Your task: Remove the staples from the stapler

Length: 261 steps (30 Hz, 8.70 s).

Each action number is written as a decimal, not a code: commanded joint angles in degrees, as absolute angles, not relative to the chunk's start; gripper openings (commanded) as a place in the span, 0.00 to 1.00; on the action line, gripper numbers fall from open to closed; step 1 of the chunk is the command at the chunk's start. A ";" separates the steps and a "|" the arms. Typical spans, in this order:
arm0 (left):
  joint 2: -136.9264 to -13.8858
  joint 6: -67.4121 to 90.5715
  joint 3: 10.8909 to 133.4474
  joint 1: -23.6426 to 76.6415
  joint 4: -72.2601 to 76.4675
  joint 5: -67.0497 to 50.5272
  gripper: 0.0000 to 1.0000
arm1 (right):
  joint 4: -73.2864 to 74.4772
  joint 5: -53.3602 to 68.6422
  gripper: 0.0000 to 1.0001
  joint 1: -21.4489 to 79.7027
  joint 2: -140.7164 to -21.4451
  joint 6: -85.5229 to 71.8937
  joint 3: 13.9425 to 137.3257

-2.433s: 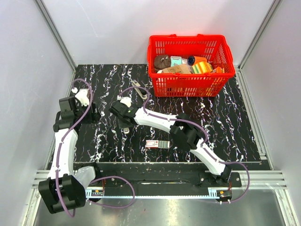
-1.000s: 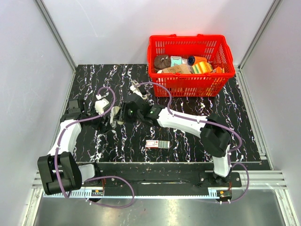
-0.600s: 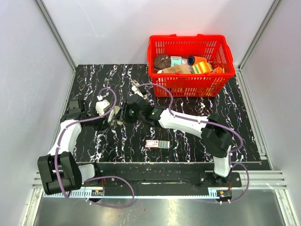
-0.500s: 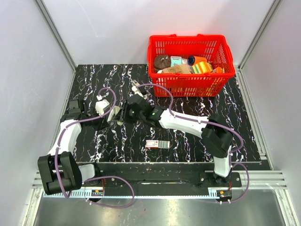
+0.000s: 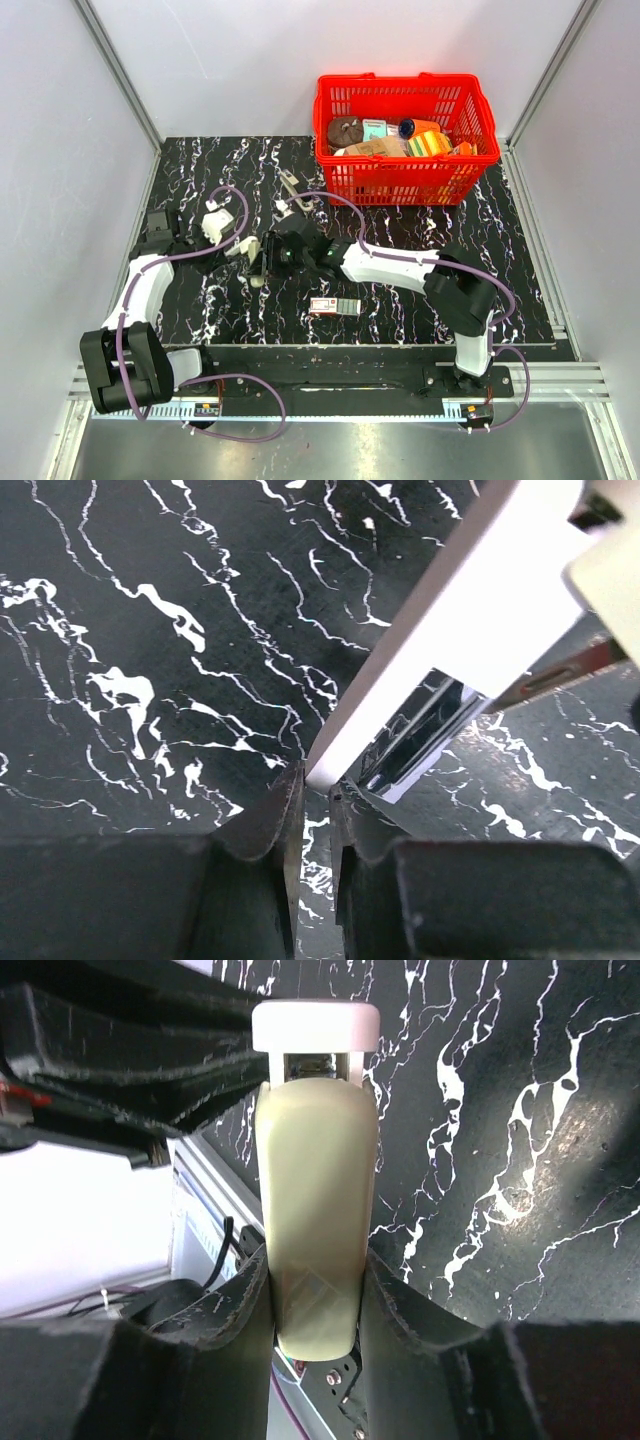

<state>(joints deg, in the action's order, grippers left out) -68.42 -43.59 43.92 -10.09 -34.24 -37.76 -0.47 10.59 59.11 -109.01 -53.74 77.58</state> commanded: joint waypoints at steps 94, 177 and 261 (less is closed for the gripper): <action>-64.34 -59.41 44.03 -7.47 -43.93 -48.42 0.14 | -2.64 8.44 0.00 58.27 -105.91 -49.39 75.76; -74.88 -66.71 49.22 -10.90 -49.14 -55.38 0.00 | -6.16 14.85 0.00 60.21 -108.64 -50.81 77.43; -93.51 -21.44 54.32 -9.67 -31.55 -22.60 0.08 | 28.91 -17.22 0.66 48.08 -121.45 -12.14 109.04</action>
<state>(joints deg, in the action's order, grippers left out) -92.18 -22.96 52.03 -8.56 -29.02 -26.52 28.60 -13.06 50.63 -115.39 -18.02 99.20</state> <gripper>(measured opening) 0.129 0.657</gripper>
